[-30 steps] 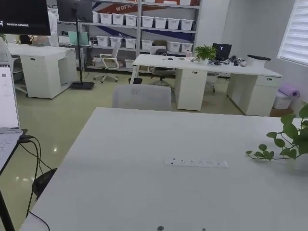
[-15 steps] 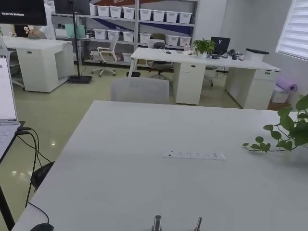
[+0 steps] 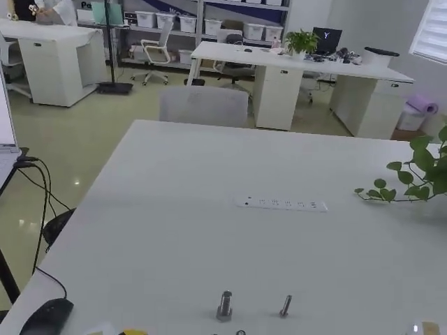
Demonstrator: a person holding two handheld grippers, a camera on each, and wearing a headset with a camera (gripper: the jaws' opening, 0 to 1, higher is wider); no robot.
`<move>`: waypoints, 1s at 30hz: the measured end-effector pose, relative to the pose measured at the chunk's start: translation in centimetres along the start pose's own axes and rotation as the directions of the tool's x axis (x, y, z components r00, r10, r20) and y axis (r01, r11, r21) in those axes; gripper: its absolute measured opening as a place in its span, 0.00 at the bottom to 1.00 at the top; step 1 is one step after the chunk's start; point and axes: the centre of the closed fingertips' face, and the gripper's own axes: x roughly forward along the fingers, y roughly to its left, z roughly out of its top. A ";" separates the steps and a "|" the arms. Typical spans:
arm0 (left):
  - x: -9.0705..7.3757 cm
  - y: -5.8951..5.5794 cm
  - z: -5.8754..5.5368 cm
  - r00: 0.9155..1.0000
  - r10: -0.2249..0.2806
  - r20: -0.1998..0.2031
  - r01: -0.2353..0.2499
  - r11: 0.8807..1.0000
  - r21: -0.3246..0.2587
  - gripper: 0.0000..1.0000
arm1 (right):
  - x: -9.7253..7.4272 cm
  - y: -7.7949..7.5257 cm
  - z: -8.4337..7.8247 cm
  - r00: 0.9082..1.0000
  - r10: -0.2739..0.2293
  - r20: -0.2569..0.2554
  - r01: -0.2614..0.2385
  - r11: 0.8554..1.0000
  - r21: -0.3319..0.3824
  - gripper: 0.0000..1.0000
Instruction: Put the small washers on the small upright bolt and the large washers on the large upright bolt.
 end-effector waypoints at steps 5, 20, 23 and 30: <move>0.1 0.2 0.3 1.000 0.005 0.012 -0.005 1.000 -0.001 0.90 | 0.6 -0.6 0.7 1.000 0.008 -0.018 -0.008 0.999 -0.032 0.76; 1.7 -0.5 0.2 0.999 -0.032 0.004 0.032 0.999 0.029 0.90 | 3.0 -2.3 0.9 0.996 0.028 -0.089 -0.037 0.995 -0.094 0.67; 1.9 -0.4 0.1 0.999 -0.033 -0.002 0.033 0.999 0.039 0.89 | 3.5 -2.7 1.1 0.994 0.027 -0.104 -0.038 0.994 -0.100 0.64; 2.4 -0.3 -0.1 0.999 -0.042 0.001 0.042 0.998 0.044 0.88 | 4.9 -3.4 1.4 0.989 0.027 -0.144 -0.047 0.989 -0.140 0.62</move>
